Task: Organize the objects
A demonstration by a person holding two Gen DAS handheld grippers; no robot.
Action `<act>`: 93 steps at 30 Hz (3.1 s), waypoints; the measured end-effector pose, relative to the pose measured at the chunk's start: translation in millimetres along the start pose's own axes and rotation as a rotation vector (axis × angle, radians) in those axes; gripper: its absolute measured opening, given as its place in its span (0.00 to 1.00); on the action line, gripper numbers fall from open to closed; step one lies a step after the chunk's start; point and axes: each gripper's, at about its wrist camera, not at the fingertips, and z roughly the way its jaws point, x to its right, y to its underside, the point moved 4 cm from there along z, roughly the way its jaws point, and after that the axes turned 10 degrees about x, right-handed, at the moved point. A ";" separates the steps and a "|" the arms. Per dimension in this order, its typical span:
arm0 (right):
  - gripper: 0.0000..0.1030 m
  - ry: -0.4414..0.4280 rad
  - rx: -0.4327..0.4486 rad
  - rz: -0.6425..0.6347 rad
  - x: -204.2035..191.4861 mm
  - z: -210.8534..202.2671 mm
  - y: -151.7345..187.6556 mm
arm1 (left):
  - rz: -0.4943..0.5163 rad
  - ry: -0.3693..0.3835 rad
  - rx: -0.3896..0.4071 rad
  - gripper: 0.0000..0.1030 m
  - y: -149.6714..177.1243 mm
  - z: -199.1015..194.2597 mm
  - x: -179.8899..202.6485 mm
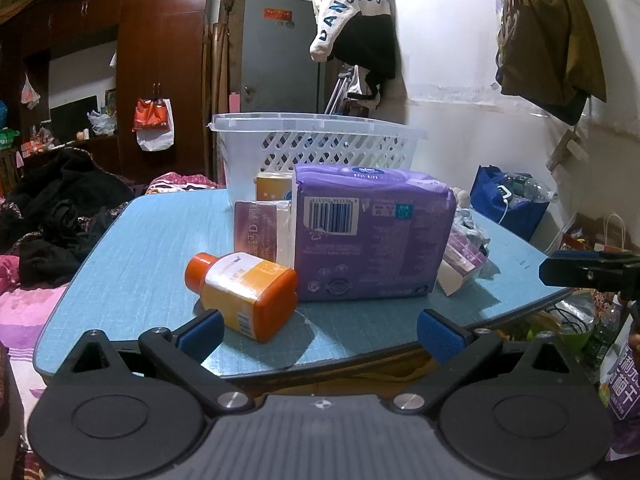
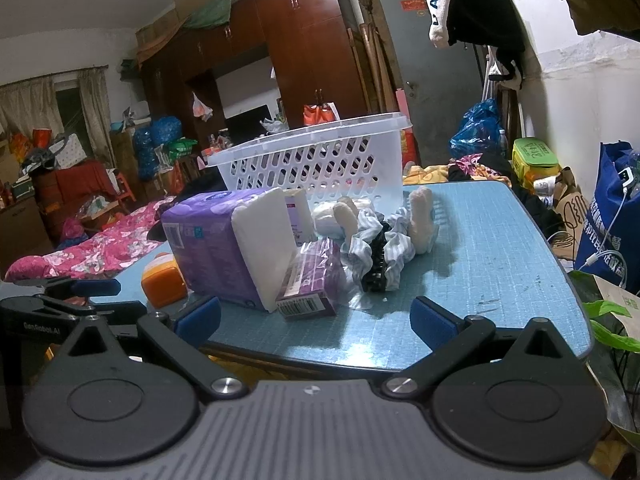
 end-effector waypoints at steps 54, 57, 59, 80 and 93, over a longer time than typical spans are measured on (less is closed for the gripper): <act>1.00 -0.012 0.000 -0.004 -0.2 -0.8 1.2 | 0.007 -0.004 -0.004 1.00 0.5 2.2 -1.4; 1.00 -0.011 -0.001 -0.005 -0.2 -0.8 1.2 | 0.009 -0.003 -0.003 1.00 0.5 2.2 -1.4; 1.00 -0.012 0.000 -0.005 -0.2 -0.8 1.1 | 0.009 -0.003 -0.003 1.00 0.7 2.3 -1.3; 1.00 -0.014 -0.010 -0.013 -0.4 0.5 3.7 | 0.007 -0.001 -0.012 1.00 2.6 4.2 -1.1; 1.00 -0.008 -0.012 -0.036 -1.0 1.5 4.0 | -0.005 -0.003 -0.006 1.00 2.0 4.0 -2.9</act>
